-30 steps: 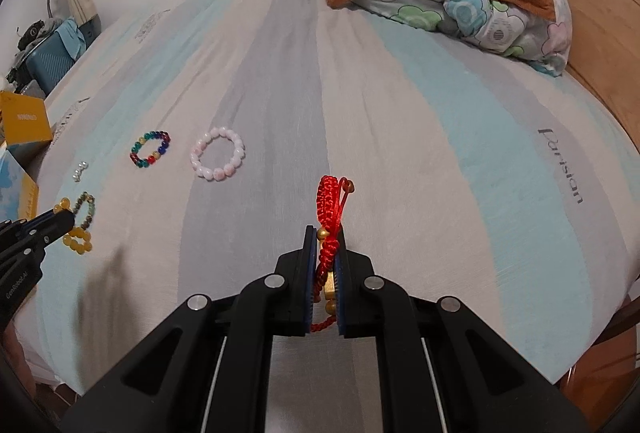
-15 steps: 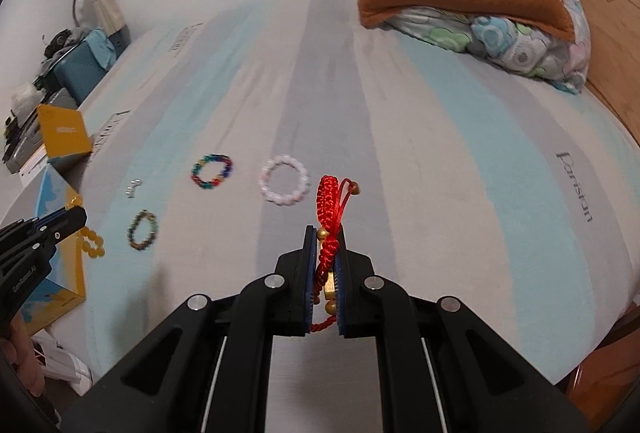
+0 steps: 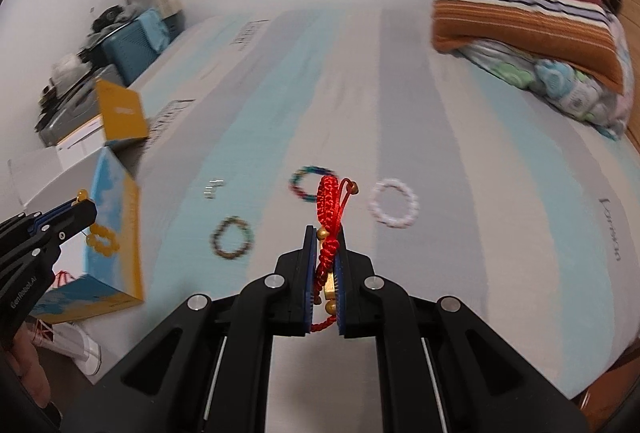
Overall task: Organize jewelry
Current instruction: 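Carry the red cord bracelet and yellow beads over to the white box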
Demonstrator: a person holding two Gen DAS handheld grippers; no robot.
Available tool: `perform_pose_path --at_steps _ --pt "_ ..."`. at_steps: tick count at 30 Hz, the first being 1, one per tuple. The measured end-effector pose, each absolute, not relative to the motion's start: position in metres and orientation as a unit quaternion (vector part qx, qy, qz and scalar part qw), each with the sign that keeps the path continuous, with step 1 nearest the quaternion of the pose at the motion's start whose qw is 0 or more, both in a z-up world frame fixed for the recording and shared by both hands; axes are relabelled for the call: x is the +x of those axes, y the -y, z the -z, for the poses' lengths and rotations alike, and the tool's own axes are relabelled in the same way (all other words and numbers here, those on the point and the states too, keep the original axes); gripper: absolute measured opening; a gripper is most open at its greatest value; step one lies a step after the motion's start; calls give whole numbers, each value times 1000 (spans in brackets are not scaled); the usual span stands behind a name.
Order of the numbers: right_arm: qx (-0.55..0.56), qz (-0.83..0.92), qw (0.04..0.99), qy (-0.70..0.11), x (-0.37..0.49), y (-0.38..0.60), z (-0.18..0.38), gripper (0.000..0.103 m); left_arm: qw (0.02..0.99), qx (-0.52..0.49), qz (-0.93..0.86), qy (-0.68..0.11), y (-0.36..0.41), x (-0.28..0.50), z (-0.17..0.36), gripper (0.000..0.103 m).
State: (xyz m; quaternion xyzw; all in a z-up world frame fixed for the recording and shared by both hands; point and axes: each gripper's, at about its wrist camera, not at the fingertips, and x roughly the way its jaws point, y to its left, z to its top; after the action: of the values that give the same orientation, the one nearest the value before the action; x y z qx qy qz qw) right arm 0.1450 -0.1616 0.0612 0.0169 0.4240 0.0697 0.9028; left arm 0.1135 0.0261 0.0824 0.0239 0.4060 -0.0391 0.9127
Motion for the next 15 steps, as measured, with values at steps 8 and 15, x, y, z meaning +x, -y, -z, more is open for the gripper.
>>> perform_pose_path --at_steps 8,15 --pt "-3 -120 900 -418 146 83 -72 7 916 5 -9 -402 -100 92 -93 9" --pt "-22 -179 898 -401 137 -1 -82 7 914 -21 -52 -402 -173 69 -94 9"
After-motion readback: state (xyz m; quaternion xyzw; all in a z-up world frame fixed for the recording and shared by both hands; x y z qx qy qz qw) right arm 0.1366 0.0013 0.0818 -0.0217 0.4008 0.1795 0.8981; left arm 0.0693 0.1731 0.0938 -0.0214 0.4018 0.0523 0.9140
